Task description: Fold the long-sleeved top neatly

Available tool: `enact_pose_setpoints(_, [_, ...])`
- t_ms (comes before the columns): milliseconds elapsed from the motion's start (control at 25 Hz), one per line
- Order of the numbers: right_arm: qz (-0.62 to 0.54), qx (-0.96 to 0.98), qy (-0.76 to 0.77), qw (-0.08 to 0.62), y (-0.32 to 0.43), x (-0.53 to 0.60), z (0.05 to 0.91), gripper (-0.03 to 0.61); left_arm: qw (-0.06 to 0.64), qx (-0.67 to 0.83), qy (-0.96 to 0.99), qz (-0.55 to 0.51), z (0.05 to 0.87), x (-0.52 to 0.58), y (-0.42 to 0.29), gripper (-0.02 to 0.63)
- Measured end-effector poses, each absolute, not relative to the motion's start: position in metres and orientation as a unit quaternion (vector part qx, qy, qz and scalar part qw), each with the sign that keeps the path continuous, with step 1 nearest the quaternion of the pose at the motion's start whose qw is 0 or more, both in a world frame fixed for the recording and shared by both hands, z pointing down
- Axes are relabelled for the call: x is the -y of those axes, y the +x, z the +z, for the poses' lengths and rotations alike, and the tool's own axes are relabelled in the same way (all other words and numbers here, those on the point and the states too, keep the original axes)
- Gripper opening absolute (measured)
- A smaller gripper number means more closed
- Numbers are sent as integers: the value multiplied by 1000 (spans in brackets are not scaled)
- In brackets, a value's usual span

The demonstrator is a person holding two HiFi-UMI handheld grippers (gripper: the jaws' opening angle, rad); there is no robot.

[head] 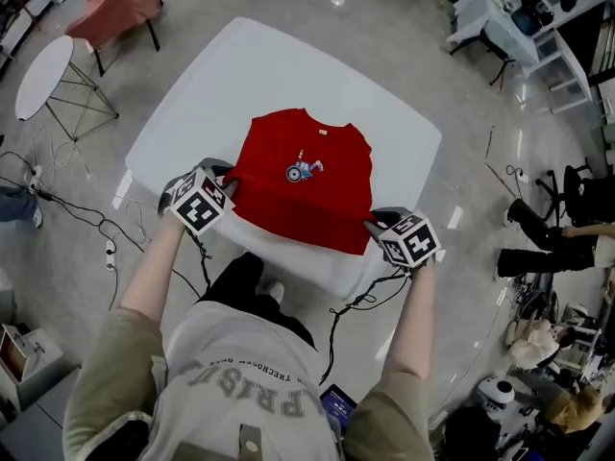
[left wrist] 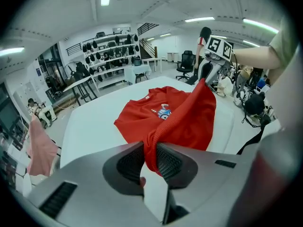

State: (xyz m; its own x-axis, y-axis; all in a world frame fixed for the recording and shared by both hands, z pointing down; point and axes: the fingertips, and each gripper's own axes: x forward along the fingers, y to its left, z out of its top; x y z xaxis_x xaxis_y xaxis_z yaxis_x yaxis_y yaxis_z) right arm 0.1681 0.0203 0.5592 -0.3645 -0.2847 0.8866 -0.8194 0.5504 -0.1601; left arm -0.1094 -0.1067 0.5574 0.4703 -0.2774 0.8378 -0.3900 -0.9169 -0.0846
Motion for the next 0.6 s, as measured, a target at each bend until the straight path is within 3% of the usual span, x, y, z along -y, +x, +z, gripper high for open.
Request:
enact_pose_setpoints(440, [392, 702, 409, 431, 202, 38, 606, 86, 133, 162, 834, 510, 610, 164, -82, 69])
enact_pose_setpoints(600, [381, 695, 442, 420, 211, 51, 612, 88, 140, 186, 835, 498, 613, 178, -74, 114])
